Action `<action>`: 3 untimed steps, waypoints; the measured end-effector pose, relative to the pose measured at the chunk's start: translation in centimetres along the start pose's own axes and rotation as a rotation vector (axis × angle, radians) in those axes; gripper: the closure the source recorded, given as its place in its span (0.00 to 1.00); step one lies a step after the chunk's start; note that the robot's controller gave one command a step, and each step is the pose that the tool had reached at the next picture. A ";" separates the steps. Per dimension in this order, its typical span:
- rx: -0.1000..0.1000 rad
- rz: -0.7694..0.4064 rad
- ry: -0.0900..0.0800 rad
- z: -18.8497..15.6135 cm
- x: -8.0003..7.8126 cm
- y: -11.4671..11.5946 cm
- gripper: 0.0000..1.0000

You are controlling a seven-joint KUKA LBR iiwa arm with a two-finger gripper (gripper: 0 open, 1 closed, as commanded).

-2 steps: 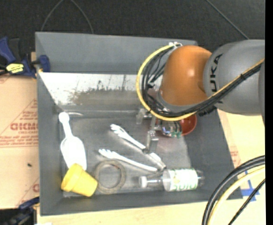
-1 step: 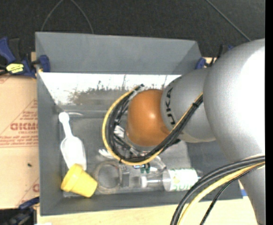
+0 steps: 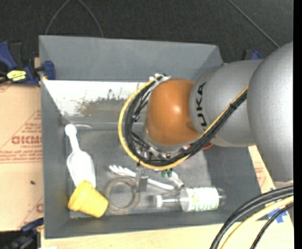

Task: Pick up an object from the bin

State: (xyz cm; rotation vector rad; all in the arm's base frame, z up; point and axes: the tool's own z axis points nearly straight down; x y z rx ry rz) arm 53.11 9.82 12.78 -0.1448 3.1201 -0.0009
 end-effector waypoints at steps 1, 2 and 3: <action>-0.003 -0.006 0.018 5.0 1.3 0.1 0.00; -0.001 -0.053 -0.006 5.7 0.0 1.9 0.00; -0.004 -0.226 -0.002 5.5 0.2 4.4 1.00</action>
Offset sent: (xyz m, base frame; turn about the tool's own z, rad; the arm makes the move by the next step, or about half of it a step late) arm -0.0014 0.0196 -0.0578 -0.0540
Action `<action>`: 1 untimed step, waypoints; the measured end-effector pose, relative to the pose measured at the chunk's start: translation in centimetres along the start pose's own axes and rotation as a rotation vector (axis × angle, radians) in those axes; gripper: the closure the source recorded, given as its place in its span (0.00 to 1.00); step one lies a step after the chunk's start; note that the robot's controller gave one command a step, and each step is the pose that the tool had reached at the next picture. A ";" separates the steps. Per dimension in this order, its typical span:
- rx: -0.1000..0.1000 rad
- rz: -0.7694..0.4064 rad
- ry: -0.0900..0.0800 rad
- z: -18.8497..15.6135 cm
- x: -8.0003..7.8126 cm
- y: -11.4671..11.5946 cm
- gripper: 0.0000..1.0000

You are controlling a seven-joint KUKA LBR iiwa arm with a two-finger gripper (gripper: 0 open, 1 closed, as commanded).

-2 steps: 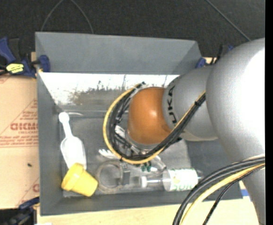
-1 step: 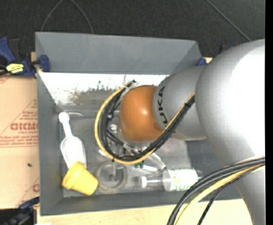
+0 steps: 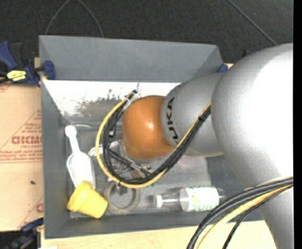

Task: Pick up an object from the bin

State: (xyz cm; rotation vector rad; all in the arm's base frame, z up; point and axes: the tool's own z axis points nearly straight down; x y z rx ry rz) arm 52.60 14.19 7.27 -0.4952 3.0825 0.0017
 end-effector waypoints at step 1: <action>0.000 0.000 0.000 0.0 0.0 0.0 1.00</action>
Offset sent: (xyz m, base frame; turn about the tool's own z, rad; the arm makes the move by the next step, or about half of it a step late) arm 0.0000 0.0000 0.0124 0.0003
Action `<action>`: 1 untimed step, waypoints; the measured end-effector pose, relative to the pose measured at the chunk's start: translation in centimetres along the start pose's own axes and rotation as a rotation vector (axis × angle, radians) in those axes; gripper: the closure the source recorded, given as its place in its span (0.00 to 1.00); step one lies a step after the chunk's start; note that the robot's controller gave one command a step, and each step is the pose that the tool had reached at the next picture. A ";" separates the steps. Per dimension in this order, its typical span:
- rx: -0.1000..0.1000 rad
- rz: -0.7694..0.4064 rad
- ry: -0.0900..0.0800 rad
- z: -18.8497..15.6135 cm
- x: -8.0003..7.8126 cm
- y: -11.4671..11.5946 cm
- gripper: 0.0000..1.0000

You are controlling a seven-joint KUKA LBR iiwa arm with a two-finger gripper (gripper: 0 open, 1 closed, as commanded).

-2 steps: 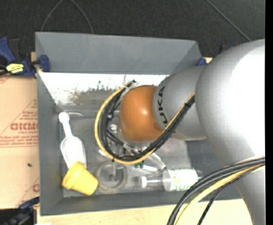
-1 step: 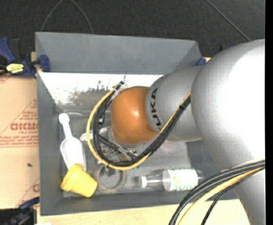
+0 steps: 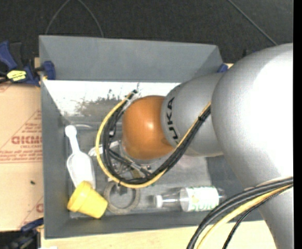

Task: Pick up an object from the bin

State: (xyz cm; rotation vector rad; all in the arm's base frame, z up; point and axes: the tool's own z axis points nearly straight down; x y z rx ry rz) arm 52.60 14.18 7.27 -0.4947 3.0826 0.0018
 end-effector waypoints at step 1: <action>0.000 0.001 -0.002 -0.4 0.0 0.0 1.00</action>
Offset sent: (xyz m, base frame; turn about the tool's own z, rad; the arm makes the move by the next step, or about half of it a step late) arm 0.0002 -0.0001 0.0331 0.0004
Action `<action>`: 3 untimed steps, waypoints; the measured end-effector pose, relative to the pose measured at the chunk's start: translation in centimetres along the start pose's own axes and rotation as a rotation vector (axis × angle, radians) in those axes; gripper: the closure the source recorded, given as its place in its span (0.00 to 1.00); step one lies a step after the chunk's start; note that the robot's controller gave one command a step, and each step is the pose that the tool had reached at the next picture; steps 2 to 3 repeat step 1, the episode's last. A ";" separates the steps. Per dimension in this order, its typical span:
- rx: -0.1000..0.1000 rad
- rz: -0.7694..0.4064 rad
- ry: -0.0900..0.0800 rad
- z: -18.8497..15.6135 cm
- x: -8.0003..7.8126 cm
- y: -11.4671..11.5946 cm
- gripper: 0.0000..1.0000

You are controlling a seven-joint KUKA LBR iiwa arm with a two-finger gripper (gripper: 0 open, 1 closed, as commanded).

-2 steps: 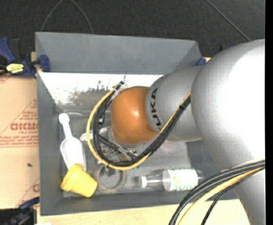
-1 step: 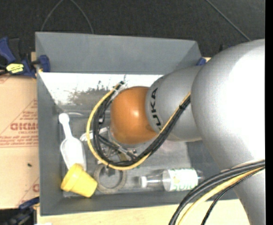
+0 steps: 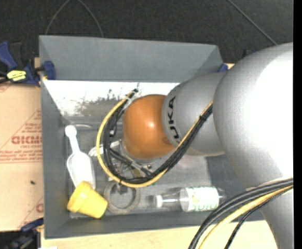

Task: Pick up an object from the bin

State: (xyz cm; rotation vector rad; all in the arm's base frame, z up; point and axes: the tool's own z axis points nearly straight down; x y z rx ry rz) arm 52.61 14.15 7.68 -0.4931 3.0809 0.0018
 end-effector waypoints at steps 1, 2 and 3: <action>0.001 0.002 0.000 -1.6 0.0 -0.1 1.00; 0.001 0.002 0.000 -1.6 0.0 -0.1 1.00; 0.001 0.002 0.000 -1.6 0.0 -0.1 1.00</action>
Offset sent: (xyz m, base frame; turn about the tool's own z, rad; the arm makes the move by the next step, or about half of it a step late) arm -0.0002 -0.0005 0.0143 0.0011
